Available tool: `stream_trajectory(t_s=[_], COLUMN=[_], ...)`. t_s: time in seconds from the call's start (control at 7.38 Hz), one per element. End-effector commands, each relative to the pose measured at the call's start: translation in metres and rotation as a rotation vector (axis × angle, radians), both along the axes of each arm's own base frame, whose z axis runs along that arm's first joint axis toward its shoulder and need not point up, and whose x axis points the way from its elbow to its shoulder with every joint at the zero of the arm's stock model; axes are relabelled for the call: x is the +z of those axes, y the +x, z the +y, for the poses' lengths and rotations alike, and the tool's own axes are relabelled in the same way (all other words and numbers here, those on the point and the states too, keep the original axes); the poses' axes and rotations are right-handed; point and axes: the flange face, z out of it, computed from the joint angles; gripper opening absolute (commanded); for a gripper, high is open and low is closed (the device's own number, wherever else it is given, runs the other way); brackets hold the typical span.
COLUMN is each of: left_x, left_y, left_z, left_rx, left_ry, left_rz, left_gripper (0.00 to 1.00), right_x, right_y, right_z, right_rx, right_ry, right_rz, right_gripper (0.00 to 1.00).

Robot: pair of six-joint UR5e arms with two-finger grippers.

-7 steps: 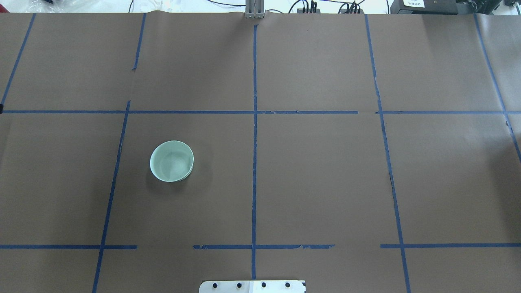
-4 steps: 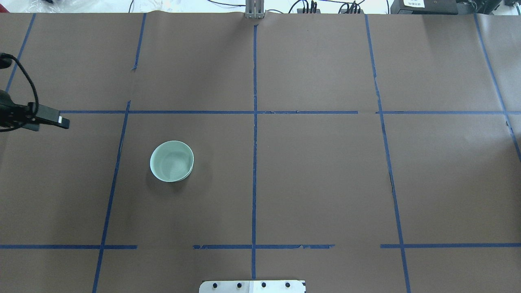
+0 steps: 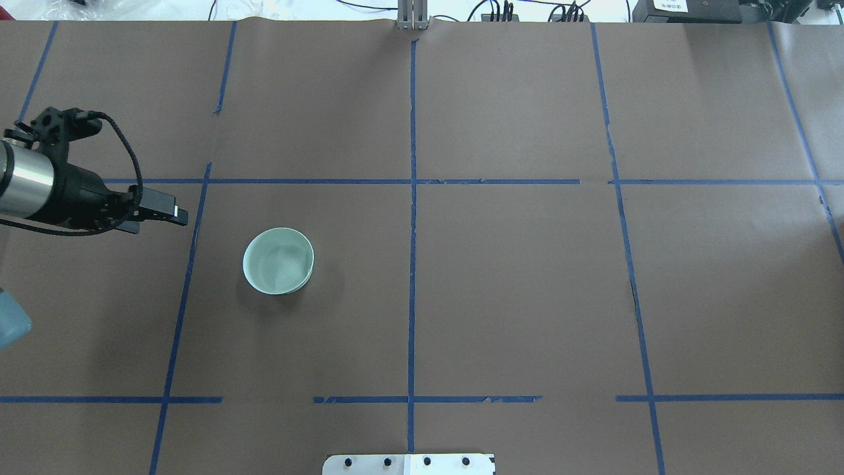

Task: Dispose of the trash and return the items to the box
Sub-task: 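Reach the left gripper to the pale green bowl and grasp its rim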

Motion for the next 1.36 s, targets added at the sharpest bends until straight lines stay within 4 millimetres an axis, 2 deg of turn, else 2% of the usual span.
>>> stream_trajectory(t_s=[0.0,0.14,0.27,0.41,0.54,0.81,0.95,1.22], left_x=[-0.011,-0.021,-0.021,-0.011,-0.003,0.010,0.010,0.015], left_y=[0.063,0.090,0.110,0.135,0.149,0.156,0.157,0.157], left_z=[0.028,0.030,0.029,0.027,0.024,0.025,0.025,0.026], left_rx=[-0.061,-0.055,-0.060,-0.093,-0.095,-0.089,-0.088,-0.086], left_ry=[-0.030,-0.053,-0.067,-0.048,-0.054,-0.069,-0.072,-0.078], left_rz=[-0.019,-0.008,-0.019,-0.057,-0.087,-0.114,-0.117,-0.129], left_gripper=[1.00,1.00,1.00,1.00,1.00,0.96,0.81,0.35], right_x=[-0.041,-0.077,-0.100,-0.113,-0.119,-0.128,-0.132,-0.132], right_y=[-0.052,-0.077,-0.088,-0.093,-0.108,-0.129,-0.131,-0.134], right_z=[-0.029,-0.042,-0.046,-0.048,-0.052,-0.056,-0.057,-0.058], right_rx=[0.035,0.049,0.046,0.038,0.016,0.023,0.018,0.011], right_ry=[-0.056,-0.066,-0.044,-0.020,-0.023,-0.058,-0.050,-0.047], right_rz=[-0.076,-0.060,-0.056,-0.055,-0.054,-0.059,-0.059,-0.051], right_gripper=[1.00,1.00,1.00,1.00,1.00,1.00,1.00,1.00])
